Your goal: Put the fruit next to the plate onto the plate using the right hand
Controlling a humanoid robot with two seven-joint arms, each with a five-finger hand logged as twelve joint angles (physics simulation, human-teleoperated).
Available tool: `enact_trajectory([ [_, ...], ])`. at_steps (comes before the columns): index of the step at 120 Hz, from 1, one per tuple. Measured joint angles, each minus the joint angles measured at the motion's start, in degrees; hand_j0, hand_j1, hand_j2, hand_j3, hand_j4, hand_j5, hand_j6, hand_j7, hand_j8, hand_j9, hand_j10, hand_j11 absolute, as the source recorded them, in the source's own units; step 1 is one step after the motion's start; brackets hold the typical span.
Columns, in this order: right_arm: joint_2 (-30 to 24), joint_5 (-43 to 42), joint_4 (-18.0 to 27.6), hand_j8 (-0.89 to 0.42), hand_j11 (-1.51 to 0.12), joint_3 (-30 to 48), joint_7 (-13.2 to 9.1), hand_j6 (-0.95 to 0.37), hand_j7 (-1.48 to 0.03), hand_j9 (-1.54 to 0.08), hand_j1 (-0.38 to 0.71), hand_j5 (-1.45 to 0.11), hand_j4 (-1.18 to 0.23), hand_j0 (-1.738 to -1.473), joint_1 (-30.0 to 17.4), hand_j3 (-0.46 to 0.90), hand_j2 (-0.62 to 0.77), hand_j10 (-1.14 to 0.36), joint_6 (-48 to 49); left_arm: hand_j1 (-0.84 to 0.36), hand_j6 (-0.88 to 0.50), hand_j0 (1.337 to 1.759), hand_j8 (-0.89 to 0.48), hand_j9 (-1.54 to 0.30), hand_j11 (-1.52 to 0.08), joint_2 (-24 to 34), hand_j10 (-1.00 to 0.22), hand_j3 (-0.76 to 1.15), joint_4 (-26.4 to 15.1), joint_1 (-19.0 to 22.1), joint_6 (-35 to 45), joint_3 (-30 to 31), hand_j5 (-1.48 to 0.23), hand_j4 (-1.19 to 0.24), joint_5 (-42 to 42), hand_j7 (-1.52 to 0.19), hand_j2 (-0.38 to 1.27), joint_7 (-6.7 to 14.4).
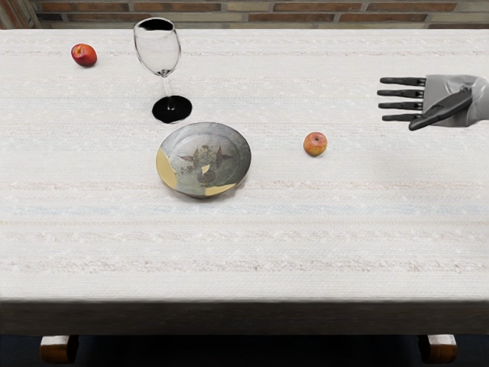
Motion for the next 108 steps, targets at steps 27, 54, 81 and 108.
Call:
enact_trajectory([
  [27,0.0,-0.2,0.3,0.00,0.00,0.1,0.0,0.00,0.00,0.00,-0.35,0.00,0.00,-1.658,0.1,0.00,0.00,0.00,0.0,0.35,0.00,1.658,0.00,0.00,0.00,0.0,0.00,0.00,0.0,0.1,0.0,0.0,0.00,0.00,0.0,0.00,0.00,0.0],
  [54,4.9,-8.5,1.1,0.00,0.00,-3.3,0.0,0.00,0.00,0.00,-0.35,0.00,0.00,-1.658,4.8,0.00,0.00,0.00,0.0,0.35,0.00,1.658,0.00,0.00,0.00,0.0,0.00,0.00,0.0,0.1,0.0,0.0,0.00,0.00,0.0,0.00,0.00,0.0],
  [81,8.9,-14.8,4.2,0.00,0.00,-17.9,0.0,0.00,0.00,0.00,-0.35,0.00,0.00,-1.658,19.6,0.00,0.00,0.00,0.0,0.35,0.00,1.658,0.00,0.00,0.00,0.0,0.00,0.00,0.0,0.0,0.0,0.1,0.00,0.00,0.0,0.00,0.00,0.0],
  [108,13.7,-16.8,4.6,0.00,0.00,-33.7,0.0,0.00,0.00,0.00,-0.35,0.00,0.00,-1.658,30.3,0.00,0.00,0.00,-0.1,0.35,0.00,1.658,0.00,0.00,0.00,0.0,0.00,0.00,0.0,0.0,0.0,0.1,0.00,0.00,0.0,0.00,0.00,0.0],
])
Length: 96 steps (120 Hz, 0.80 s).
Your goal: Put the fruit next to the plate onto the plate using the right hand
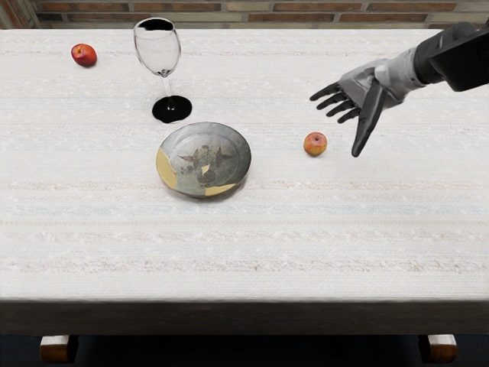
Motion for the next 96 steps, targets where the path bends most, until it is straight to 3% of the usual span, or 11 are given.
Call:
enact_trajectory([
  [17,2.6,-1.5,0.3,0.00,0.00,-7.1,0.0,0.00,0.00,0.00,-0.35,0.00,0.00,-1.658,3.2,0.00,0.00,0.00,-2.5,0.35,0.00,1.658,0.00,0.00,0.00,0.0,0.00,0.00,0.0,0.0,0.0,0.0,0.00,0.00,0.0,0.00,0.00,0.0],
  [35,3.1,-5.3,2.0,0.00,0.00,-9.4,0.0,0.00,0.00,0.00,-0.35,0.00,0.00,-1.658,5.4,0.00,0.00,0.00,-7.9,0.35,0.00,1.658,0.00,0.00,0.00,0.0,0.00,0.00,0.0,0.0,0.0,0.0,0.00,0.00,0.0,0.00,0.00,0.0],
  [66,2.3,-16.8,15.6,0.00,0.00,-11.9,0.0,0.00,0.00,0.00,-0.35,0.00,0.00,-1.658,5.5,0.00,0.00,0.00,-32.3,0.35,0.00,1.658,0.00,0.00,0.00,0.0,0.00,0.00,0.0,0.0,0.0,0.0,0.00,0.00,0.0,0.00,0.00,0.0],
  [96,2.7,-26.2,24.8,0.00,0.00,-15.6,0.0,0.00,0.00,0.00,-0.35,0.00,0.00,-1.658,0.5,0.00,0.00,0.00,-49.3,0.35,0.00,1.658,0.00,0.00,0.00,0.0,0.00,0.00,0.0,0.0,0.0,0.0,0.00,0.00,0.0,0.00,0.00,0.0],
])
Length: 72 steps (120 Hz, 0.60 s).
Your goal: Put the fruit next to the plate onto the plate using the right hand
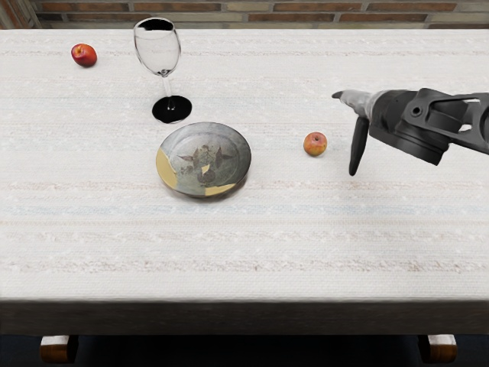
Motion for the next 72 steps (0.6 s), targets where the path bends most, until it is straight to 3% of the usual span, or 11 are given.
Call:
enact_trajectory([
  [19,0.8,-1.5,2.2,-0.04,-0.05,-2.8,0.0,-0.04,-0.05,-0.05,-0.30,-0.05,-0.04,-1.658,-0.8,0.00,-0.01,-0.04,-8.8,0.35,0.00,1.658,0.00,0.00,0.00,0.0,0.00,0.00,0.0,0.0,0.0,0.0,0.00,0.00,0.0,0.00,0.00,0.0],
  [42,4.0,-1.9,0.7,-0.12,-0.16,-4.2,0.0,-0.12,-0.16,-0.16,-0.20,-0.16,-0.12,-1.658,-2.7,0.00,-0.02,-0.12,-15.2,0.35,0.00,1.658,0.00,0.00,0.00,0.0,0.00,0.00,0.0,0.0,0.0,0.0,0.00,0.00,0.0,0.00,0.00,0.0],
  [72,10.0,-1.9,-6.4,-0.18,-0.23,-4.5,0.0,-0.18,-0.23,-0.23,-0.14,-0.23,-0.18,-1.658,-4.7,0.00,-0.03,-0.18,-16.5,0.35,0.00,1.658,0.00,0.00,0.00,0.0,0.00,0.00,0.0,0.0,0.0,0.0,0.00,0.00,0.0,0.00,0.00,0.0],
])
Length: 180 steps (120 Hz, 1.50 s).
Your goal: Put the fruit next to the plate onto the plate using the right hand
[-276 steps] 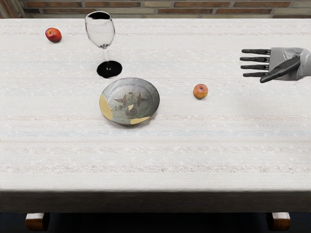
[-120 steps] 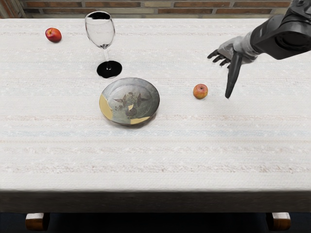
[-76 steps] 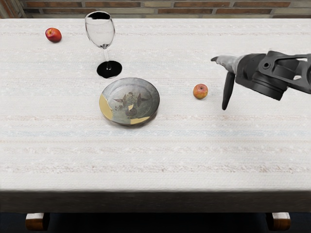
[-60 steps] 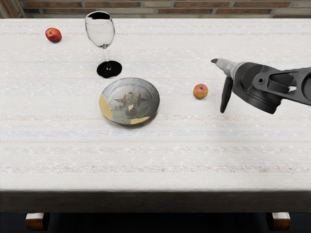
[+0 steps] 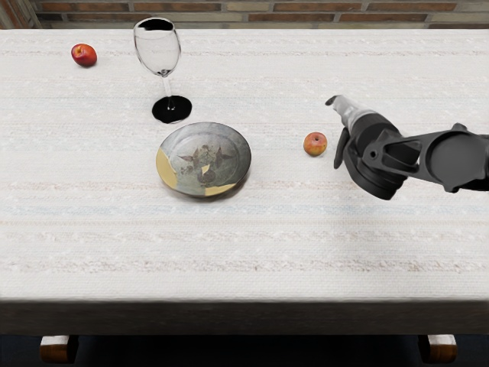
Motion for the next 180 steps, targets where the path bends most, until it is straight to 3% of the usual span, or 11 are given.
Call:
enact_trajectory([
  [18,4.8,0.3,-5.5,-0.19,-0.24,0.0,0.0,-0.19,-0.24,-0.24,-0.13,-0.24,-0.19,-1.658,-1.1,0.00,-0.04,-0.18,1.4,0.35,0.00,1.658,0.00,0.00,0.00,0.0,0.00,0.00,0.0,0.0,0.0,0.0,0.00,0.00,0.0,0.00,0.00,0.0],
  [73,9.7,0.1,-15.7,-0.19,-0.25,0.2,0.0,-0.19,-0.25,-0.25,-0.12,-0.25,-0.19,-1.658,-4.1,0.00,-0.04,-0.19,4.5,0.35,0.00,1.658,0.00,0.00,0.00,0.0,0.00,0.00,0.0,0.0,0.0,0.0,0.00,0.00,0.0,0.00,0.00,0.0],
  [180,17.5,-1.2,-29.4,-0.28,-0.36,0.4,0.0,-0.28,-0.36,-0.36,-0.02,-0.36,-0.28,-1.658,-7.8,0.00,-0.05,-0.28,8.0,0.35,0.00,1.658,0.00,0.00,0.00,0.0,0.00,0.00,0.0,0.0,0.0,0.0,0.00,0.00,0.0,0.00,0.00,0.0],
])
